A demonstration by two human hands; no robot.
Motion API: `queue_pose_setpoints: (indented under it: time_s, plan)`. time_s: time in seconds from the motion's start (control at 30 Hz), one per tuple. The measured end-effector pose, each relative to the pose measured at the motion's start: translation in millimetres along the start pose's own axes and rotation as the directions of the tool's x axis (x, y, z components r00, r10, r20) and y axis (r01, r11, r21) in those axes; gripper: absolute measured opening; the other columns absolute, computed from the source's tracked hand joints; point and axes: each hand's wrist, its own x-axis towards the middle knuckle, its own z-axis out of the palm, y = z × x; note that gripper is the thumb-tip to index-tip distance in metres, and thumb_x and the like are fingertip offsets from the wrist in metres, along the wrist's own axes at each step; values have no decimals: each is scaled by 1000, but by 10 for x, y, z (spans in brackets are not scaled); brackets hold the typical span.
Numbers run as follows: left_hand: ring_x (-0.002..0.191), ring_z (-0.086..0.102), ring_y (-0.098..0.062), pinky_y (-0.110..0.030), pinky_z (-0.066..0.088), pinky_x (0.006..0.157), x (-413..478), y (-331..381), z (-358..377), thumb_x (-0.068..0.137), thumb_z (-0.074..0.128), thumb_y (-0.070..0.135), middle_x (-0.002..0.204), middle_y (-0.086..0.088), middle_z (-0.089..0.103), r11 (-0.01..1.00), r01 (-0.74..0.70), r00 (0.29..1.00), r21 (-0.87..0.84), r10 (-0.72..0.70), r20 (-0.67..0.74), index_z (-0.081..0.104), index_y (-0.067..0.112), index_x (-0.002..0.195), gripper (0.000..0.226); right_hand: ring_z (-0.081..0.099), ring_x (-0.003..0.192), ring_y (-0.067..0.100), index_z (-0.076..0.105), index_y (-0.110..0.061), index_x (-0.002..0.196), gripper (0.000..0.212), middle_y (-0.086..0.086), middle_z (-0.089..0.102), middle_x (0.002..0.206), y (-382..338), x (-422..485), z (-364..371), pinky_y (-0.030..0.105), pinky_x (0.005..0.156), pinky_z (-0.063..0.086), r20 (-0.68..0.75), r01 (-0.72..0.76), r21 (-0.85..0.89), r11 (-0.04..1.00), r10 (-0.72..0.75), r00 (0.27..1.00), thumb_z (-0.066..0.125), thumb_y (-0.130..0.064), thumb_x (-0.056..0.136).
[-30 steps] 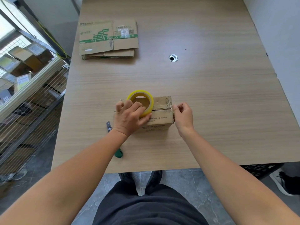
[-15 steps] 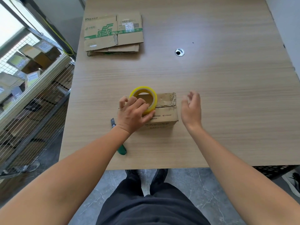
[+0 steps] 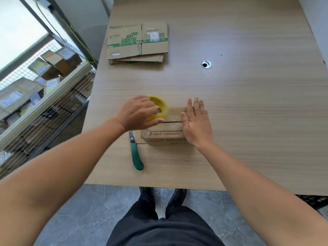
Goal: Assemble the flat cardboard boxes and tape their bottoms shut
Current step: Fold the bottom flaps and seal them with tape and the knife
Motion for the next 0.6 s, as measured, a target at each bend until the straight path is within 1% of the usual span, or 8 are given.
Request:
queue_pose_setpoints:
  time_s: [0.07,0.13,0.2,0.3,0.37,0.47,0.53,0.6]
  plan:
    - [61,61,-31,-36,52,63,-33,-122,-174,95,59,51,66,-5,62,1000,28,997,10,-28,74,65,15,71,44,-18,155,17,-3,-26,163,65,2,-12,170,-8,-5,-7,41,127,-5,15,1,-7,1000,-1,1000,11,-54,105]
    - [60,61,-31,-35,50,61,-114,-170,-278,96,49,56,65,-5,63,999,43,989,-28,-39,141,66,15,73,50,-20,154,17,-4,-29,162,68,1,-15,170,-10,-5,-5,42,127,-4,24,5,-32,999,-4,1000,10,-59,103]
    - [62,62,-31,-35,48,65,-219,-163,-340,96,42,60,67,-5,65,993,103,978,-64,-89,190,67,15,88,52,-24,153,15,-7,-33,161,71,0,-18,169,-14,-13,-11,41,126,-7,37,5,-64,998,-3,999,7,-67,100]
    - [59,58,-30,-33,40,58,-337,-184,-387,91,35,71,67,-3,62,961,274,928,-48,-251,277,62,19,111,62,-28,151,14,-12,-36,160,76,-1,-22,168,-34,-10,-31,40,125,-10,50,5,-111,994,0,999,1,-73,95]
    - [56,50,-24,-30,31,54,-381,-216,-380,90,39,70,64,5,54,947,319,902,-35,-292,317,61,26,115,55,-29,151,14,-13,-37,159,77,-1,-23,167,-59,-8,-48,41,125,-10,60,1,-137,991,7,998,2,-74,94]
    - [56,44,-19,-26,22,50,-443,-287,-364,93,47,63,55,15,40,930,365,871,-30,-330,365,64,33,108,38,-29,151,15,-16,-38,158,76,-1,-24,167,-96,-13,-64,43,126,-9,67,-14,-173,985,26,997,3,-74,94]
    - [58,47,-18,-25,23,50,-482,-346,-339,93,46,64,55,17,38,914,403,849,-37,-358,390,65,36,105,36,-28,151,15,-18,-39,157,76,-1,-24,167,-121,-7,-65,43,126,-10,65,-29,-195,980,42,997,5,-74,94]
    - [67,56,-22,-30,27,54,-504,-359,-273,92,45,66,62,14,45,901,431,825,-40,-376,422,63,39,111,38,-27,152,16,-19,-39,157,75,-1,-24,167,-140,-8,-64,43,126,-9,57,-42,-227,973,56,997,7,-73,95]
